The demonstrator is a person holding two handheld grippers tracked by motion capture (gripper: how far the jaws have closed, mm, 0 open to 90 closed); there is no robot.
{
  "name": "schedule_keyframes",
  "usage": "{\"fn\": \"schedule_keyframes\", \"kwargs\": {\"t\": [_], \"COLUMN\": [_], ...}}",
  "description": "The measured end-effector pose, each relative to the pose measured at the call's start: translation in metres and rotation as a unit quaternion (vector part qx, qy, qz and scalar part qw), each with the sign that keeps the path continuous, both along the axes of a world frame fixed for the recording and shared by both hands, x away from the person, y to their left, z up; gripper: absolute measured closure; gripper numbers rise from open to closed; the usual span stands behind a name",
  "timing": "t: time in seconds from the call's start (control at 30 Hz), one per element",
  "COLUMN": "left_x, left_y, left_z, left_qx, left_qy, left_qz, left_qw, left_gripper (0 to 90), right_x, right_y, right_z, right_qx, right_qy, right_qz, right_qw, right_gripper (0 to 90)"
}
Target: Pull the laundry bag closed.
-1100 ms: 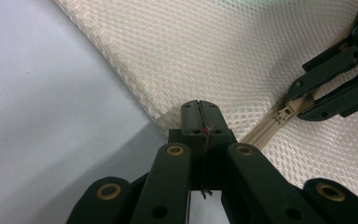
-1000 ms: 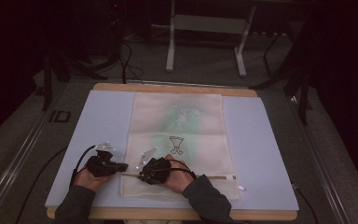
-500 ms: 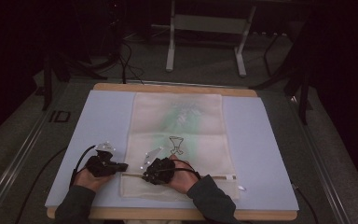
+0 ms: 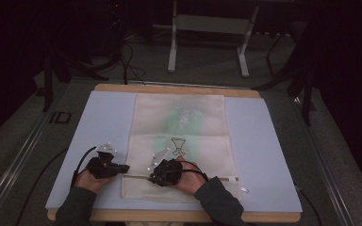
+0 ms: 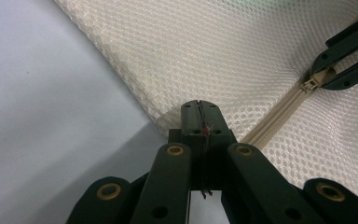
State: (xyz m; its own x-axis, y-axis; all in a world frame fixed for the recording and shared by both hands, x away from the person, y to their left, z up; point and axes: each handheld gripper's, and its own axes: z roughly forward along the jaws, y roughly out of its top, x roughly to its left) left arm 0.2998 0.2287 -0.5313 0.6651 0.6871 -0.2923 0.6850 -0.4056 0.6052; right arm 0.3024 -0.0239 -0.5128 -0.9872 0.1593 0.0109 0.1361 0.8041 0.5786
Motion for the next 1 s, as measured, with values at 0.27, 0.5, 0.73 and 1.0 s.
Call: {"fn": "schedule_keyframes", "kwargs": {"t": [0.27, 0.5, 0.73, 1.0], "left_x": [0.0, 0.0, 0.0, 0.0], "left_y": [0.0, 0.0, 0.0, 0.0], "left_z": [0.0, 0.0, 0.0, 0.0], "left_qx": [0.0, 0.0, 0.0, -0.001], "left_qy": [0.0, 0.0, 0.0, 0.0], "left_qz": [0.0, 0.0, 0.0, 0.0], "left_qw": [1.0, 1.0, 1.0, 1.0], "left_gripper": [90.0, 90.0, 90.0, 90.0], "right_x": [0.0, 0.001, 0.001, 0.002], "right_y": [-0.006, -0.013, -0.021, -0.031], "right_z": [0.002, 0.002, 0.002, 0.003], "right_qx": [-0.002, -0.002, -0.001, -0.001], "right_qy": [0.001, 0.003, 0.004, 0.005], "right_qz": [-0.002, -0.005, -0.007, -0.013], "right_qw": [1.0, 1.0, 1.0, 0.9999], "right_gripper": [82.3, 82.3, 82.3, 82.3]}}
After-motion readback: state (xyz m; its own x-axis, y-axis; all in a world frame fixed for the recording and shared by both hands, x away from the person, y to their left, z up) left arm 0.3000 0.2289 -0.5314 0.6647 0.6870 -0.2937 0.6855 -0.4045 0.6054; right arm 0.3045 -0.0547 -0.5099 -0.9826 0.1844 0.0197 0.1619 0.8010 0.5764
